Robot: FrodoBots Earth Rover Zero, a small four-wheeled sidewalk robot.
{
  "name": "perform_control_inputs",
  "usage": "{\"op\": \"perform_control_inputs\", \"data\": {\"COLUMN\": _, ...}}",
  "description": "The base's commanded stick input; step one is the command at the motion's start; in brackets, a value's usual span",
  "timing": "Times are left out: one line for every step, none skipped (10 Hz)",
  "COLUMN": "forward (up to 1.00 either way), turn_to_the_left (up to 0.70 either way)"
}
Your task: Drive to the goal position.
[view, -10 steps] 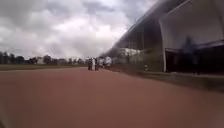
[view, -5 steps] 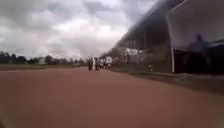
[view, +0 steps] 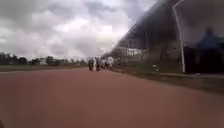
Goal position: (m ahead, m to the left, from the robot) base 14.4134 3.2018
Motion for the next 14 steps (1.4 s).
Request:
{"op": "perform_control_inputs", "data": {"forward": 1.0, "turn_to_the_left": 0.01}}
{"op": "perform_control_inputs", "data": {"forward": 1.0, "turn_to_the_left": 0.01}}
{"op": "perform_control_inputs", "data": {"forward": 1.0, "turn_to_the_left": 0.01}}
{"op": "perform_control_inputs", "data": {"forward": 1.0, "turn_to_the_left": 0.01}}
{"op": "perform_control_inputs", "data": {"forward": 1.0, "turn_to_the_left": 0.01}}
{"op": "perform_control_inputs", "data": {"forward": 1.0, "turn_to_the_left": 0.01}}
{"op": "perform_control_inputs", "data": {"forward": 1.0, "turn_to_the_left": 0.01}}
{"op": "perform_control_inputs", "data": {"forward": 1.0, "turn_to_the_left": 0.01}}
{"op": "perform_control_inputs", "data": {"forward": 1.0, "turn_to_the_left": 0.01}}
{"op": "perform_control_inputs", "data": {"forward": 1.0, "turn_to_the_left": 0.01}}
{"op": "perform_control_inputs", "data": {"forward": 1.0, "turn_to_the_left": 0.01}}
{"op": "perform_control_inputs", "data": {"forward": 1.0, "turn_to_the_left": 0.01}}
{"op": "perform_control_inputs", "data": {"forward": 1.0, "turn_to_the_left": 0.01}}
{"op": "perform_control_inputs", "data": {"forward": 1.0, "turn_to_the_left": 0.01}}
